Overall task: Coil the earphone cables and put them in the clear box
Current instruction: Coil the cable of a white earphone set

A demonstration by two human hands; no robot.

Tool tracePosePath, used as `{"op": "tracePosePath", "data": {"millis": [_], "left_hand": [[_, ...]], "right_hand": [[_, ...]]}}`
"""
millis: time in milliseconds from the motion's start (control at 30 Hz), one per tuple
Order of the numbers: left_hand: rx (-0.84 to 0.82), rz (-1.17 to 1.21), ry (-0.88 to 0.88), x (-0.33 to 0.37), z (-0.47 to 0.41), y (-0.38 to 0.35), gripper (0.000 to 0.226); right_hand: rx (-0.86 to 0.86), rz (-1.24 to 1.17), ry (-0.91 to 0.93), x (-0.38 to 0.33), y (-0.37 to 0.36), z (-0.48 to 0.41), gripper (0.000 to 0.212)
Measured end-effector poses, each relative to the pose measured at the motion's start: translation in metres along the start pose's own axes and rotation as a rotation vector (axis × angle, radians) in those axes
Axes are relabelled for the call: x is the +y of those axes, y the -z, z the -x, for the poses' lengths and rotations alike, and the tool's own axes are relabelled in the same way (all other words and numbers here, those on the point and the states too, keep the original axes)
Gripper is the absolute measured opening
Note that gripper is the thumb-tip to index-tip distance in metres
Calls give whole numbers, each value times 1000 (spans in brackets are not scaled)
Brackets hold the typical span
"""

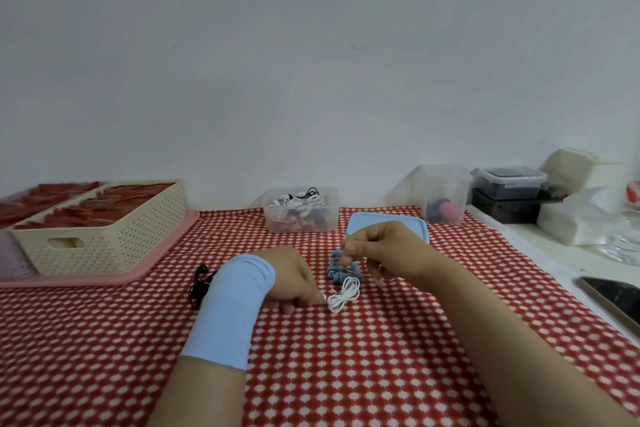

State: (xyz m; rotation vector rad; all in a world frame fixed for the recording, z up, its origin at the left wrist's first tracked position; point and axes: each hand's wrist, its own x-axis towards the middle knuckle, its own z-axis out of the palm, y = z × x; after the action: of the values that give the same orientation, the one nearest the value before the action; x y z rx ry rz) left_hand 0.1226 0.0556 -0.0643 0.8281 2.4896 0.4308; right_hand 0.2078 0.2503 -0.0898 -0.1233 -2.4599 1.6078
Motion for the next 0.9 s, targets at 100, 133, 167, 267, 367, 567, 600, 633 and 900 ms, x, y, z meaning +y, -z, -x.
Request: {"op": "tracePosePath", "data": {"millis": [100,133,167,267,367,567,600,633,900], "left_hand": [[189,159,-89,-3,1,5,9],[259,246,-139,-1,-1,4,6],[307,365,-189,1,-2,2,5],[327,673,-277,7,-9,-8,14],[292,917,-259,6,-21,-20,20],[205,1193,-270,8,-33,-26,25],[207,1184,-291,10,-33,-27,26],[214,1179,-317,11,-33,-29,26],[180,1291,-411,13,-32,-36,23]], "right_hand": [[2,-72,-25,2,-5,-2,14],[-7,-95,-34,3,-7,-3,13],[-20,-117,-45,4,-9,-5,13],[-47,-154,-70,6,-10,-8,15],[-15,-197,-98,8,-8,-7,15],[80,-362,-85,6,-6,-10,14],[83,-377,-71,5,-7,-10,14],[90,-390,-61,4,-8,-10,14],[132,-398,-51,4,-6,-10,16]]}}
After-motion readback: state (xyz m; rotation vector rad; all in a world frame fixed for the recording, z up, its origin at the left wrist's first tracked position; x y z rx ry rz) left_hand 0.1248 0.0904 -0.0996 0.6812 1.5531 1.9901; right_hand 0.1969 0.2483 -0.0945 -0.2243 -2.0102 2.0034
